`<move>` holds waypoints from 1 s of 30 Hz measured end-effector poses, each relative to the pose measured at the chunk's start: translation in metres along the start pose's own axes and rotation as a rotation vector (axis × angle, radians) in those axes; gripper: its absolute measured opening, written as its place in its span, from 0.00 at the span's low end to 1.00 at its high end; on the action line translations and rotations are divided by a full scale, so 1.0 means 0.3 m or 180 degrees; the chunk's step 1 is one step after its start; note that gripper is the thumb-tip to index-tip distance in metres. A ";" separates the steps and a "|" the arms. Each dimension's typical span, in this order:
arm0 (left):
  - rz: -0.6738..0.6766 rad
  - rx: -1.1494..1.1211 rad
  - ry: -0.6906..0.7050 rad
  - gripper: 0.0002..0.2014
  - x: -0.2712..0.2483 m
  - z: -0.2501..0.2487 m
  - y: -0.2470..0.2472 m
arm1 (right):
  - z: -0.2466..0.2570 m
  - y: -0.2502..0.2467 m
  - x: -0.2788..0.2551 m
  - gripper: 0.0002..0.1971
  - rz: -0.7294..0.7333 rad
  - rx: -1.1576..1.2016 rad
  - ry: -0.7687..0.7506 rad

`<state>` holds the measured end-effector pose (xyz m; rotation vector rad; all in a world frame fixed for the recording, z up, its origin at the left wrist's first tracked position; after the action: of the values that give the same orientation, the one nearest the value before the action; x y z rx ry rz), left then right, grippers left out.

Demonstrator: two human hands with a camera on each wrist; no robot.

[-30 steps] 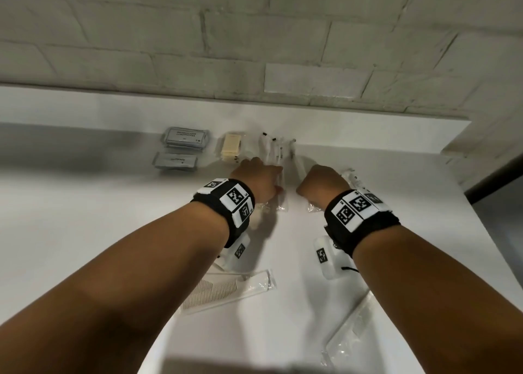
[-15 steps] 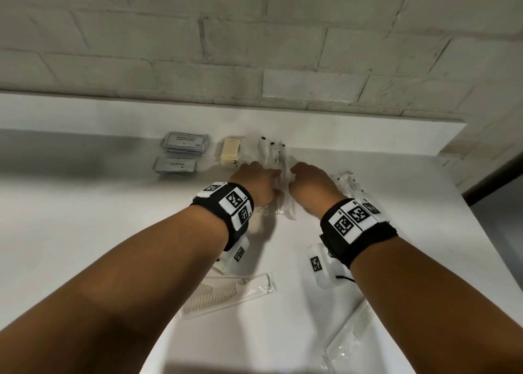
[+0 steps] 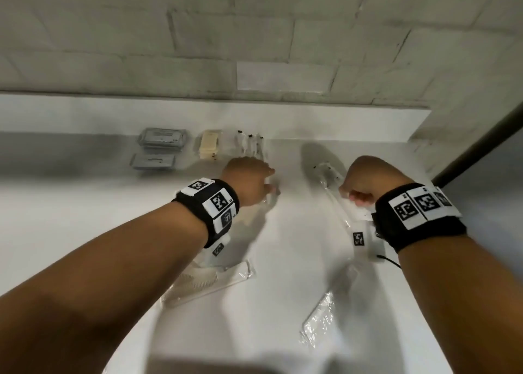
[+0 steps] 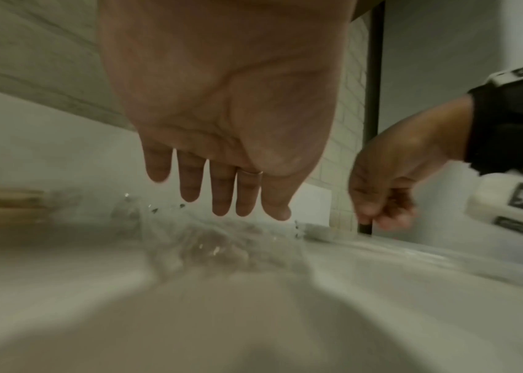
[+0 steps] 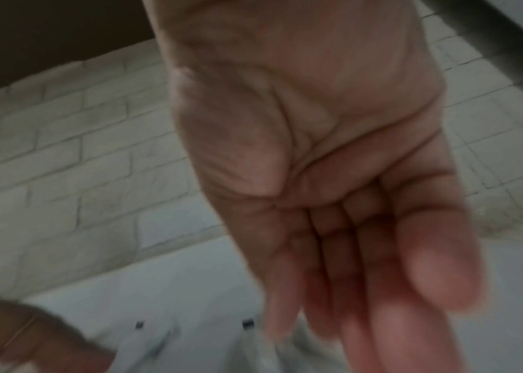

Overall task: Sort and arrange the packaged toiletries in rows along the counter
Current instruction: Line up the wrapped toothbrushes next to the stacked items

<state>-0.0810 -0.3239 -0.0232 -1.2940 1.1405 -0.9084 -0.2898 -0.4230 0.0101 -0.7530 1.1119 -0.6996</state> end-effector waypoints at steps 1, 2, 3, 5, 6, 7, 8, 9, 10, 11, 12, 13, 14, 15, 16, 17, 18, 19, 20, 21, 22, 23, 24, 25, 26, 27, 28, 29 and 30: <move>-0.0005 0.0025 -0.0050 0.25 -0.002 0.003 0.003 | -0.004 0.019 -0.013 0.10 0.0266 -0.0188 0.0039; 0.0012 0.0016 -0.0088 0.24 -0.004 0.002 0.005 | -0.003 0.038 -0.027 0.12 0.0484 -0.0506 0.0017; 0.0037 0.0008 -0.0116 0.24 -0.005 0.005 0.006 | 0.008 0.058 -0.042 0.13 0.0606 -0.0842 -0.0020; 0.0083 0.0039 -0.0123 0.24 -0.007 0.005 0.003 | 0.017 0.090 -0.038 0.13 0.0545 -0.1015 -0.0121; 0.0102 0.0048 -0.0121 0.24 -0.010 0.004 0.002 | 0.025 0.098 -0.022 0.14 0.0397 -0.1013 -0.0244; 0.0111 0.0056 -0.0120 0.24 -0.011 0.005 0.003 | 0.037 0.104 -0.006 0.15 0.0285 -0.0940 -0.0323; 0.0113 0.0043 -0.0125 0.23 -0.011 0.008 0.004 | 0.052 0.111 0.013 0.13 0.0211 -0.0749 -0.0362; 0.0119 0.0005 -0.0127 0.23 -0.012 0.009 0.006 | 0.074 0.117 0.025 0.10 0.0165 -0.0536 -0.0373; 0.0123 -0.0039 -0.0119 0.23 -0.014 0.009 0.007 | 0.101 0.118 0.035 0.08 0.0081 -0.0375 -0.0395; 0.0115 -0.0082 -0.0101 0.22 -0.016 0.007 0.007 | 0.131 0.116 0.049 0.07 -0.0085 -0.0331 -0.0472; 0.0110 -0.0114 -0.0098 0.22 -0.019 0.007 0.006 | 0.163 0.112 0.065 0.09 -0.0259 -0.0342 -0.0558; 0.0115 -0.0150 -0.0103 0.22 -0.022 0.006 0.005 | 0.192 0.111 0.075 0.10 -0.0392 -0.0327 -0.0677; 0.0135 -0.0194 -0.0119 0.22 -0.022 0.008 0.006 | 0.223 0.111 0.082 0.08 -0.0466 -0.0276 -0.0767; 0.0149 -0.0251 -0.0124 0.22 -0.022 0.009 0.007 | 0.250 0.114 0.087 0.04 -0.0500 -0.0229 -0.0913; 0.0146 -0.0299 -0.0116 0.22 -0.019 0.011 0.009 | 0.272 0.120 0.105 0.05 -0.0541 -0.0202 -0.1060; 0.0127 -0.0329 -0.0096 0.20 -0.014 0.015 0.013 | 0.293 0.127 0.124 0.09 -0.0577 -0.0218 -0.1224; 0.0104 -0.0325 -0.0079 0.17 -0.009 0.017 0.019 | 0.307 0.133 0.132 0.12 -0.0590 -0.0292 -0.1343; 0.0077 -0.0280 -0.0074 0.16 -0.001 0.021 0.023 | 0.318 0.137 0.137 0.12 -0.0638 -0.0323 -0.1418; 0.0047 -0.0214 -0.0071 0.16 0.005 0.021 0.027 | 0.323 0.138 0.136 0.13 -0.0680 -0.0347 -0.1456; 0.0024 -0.0164 -0.0075 0.17 0.011 0.022 0.030 | 0.324 0.137 0.132 0.13 -0.0716 -0.0352 -0.1520; 0.0002 -0.0137 -0.0076 0.18 0.017 0.024 0.033 | 0.325 0.135 0.132 0.14 -0.0731 -0.0396 -0.1625; -0.0021 -0.0111 -0.0073 0.20 0.023 0.026 0.035 | 0.313 0.130 0.126 0.15 -0.0733 -0.0363 -0.1661; -0.0027 -0.0088 -0.0082 0.21 0.029 0.029 0.040 | 0.299 0.119 0.120 0.15 -0.0732 -0.0232 -0.1652; -0.0021 -0.0066 -0.0092 0.22 0.034 0.031 0.042 | 0.279 0.103 0.111 0.15 -0.0761 -0.0039 -0.1614; -0.0005 -0.0040 -0.0101 0.23 0.039 0.032 0.044 | 0.256 0.082 0.102 0.15 -0.0799 0.0136 -0.1596; 0.0006 -0.0013 -0.0104 0.24 0.043 0.032 0.044 | 0.227 0.058 0.096 0.14 -0.0878 0.0314 -0.1578; 0.0011 -0.0004 -0.0111 0.26 0.045 0.031 0.043 | 0.191 0.030 0.091 0.14 -0.0961 0.0531 -0.1528; 0.0029 -0.0042 -0.0130 0.28 0.044 0.028 0.042 | 0.142 0.002 0.093 0.13 -0.1051 0.0733 -0.1391; 0.0041 -0.0116 -0.0145 0.31 0.041 0.027 0.040 | 0.092 -0.028 0.092 0.13 -0.1131 0.0826 -0.1218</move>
<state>-0.0714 -0.3327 -0.0371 -1.3289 1.1332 -0.8483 -0.2565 -0.4450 0.0098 -0.8266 0.5307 -0.9323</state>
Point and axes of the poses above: each hand's wrist, its own x-axis towards the middle knuckle, its own y-axis out of the palm, z = x × y, the point moved 3 cm from there along x, towards the middle knuckle, and after that the axes turned 13 degrees about -y, right-handed, at the moved point
